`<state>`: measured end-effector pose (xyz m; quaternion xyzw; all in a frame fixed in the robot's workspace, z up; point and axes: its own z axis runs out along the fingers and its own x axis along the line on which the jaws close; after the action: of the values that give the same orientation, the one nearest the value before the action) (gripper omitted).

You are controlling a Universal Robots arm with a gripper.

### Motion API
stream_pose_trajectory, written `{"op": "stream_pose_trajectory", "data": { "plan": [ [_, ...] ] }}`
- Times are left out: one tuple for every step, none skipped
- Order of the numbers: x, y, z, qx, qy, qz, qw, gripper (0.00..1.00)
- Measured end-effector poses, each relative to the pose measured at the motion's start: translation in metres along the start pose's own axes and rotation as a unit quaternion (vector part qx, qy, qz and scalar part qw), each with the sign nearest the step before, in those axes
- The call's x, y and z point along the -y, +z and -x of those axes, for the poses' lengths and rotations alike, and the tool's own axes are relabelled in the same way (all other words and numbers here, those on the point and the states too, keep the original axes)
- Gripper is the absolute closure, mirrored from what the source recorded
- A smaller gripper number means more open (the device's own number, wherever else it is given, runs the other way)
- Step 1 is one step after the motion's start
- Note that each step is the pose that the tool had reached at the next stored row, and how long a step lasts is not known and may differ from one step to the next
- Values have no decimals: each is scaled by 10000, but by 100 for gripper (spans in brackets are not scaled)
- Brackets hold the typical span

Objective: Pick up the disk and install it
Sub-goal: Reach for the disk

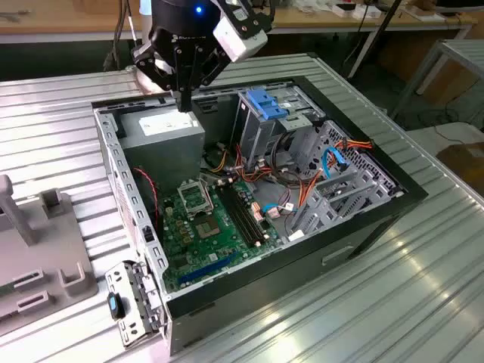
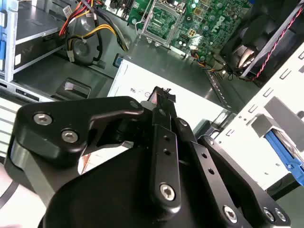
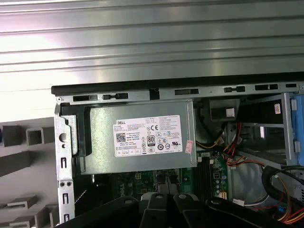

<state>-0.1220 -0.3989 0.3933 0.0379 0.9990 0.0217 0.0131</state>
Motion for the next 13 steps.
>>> {"op": "stream_pose_trajectory", "data": {
  "plan": [
    [0, 0, 0, 0, 0, 0, 10000, 89],
    [0, 0, 0, 0, 0, 0, 10000, 89],
    [0, 0, 0, 0, 0, 0, 10000, 89],
    [0, 0, 0, 0, 0, 0, 10000, 89],
    [0, 0, 0, 0, 0, 0, 10000, 89],
    [0, 0, 0, 0, 0, 0, 10000, 89],
    [0, 0, 0, 0, 0, 0, 10000, 89],
    [0, 0, 0, 0, 0, 0, 10000, 89],
    [0, 0, 0, 0, 0, 0, 10000, 89],
    [0, 0, 0, 0, 0, 0, 10000, 89],
    [0, 0, 0, 0, 0, 0, 10000, 89],
    [0, 0, 0, 0, 0, 0, 10000, 89],
    [0, 0, 0, 0, 0, 0, 10000, 89]
  ]
}}
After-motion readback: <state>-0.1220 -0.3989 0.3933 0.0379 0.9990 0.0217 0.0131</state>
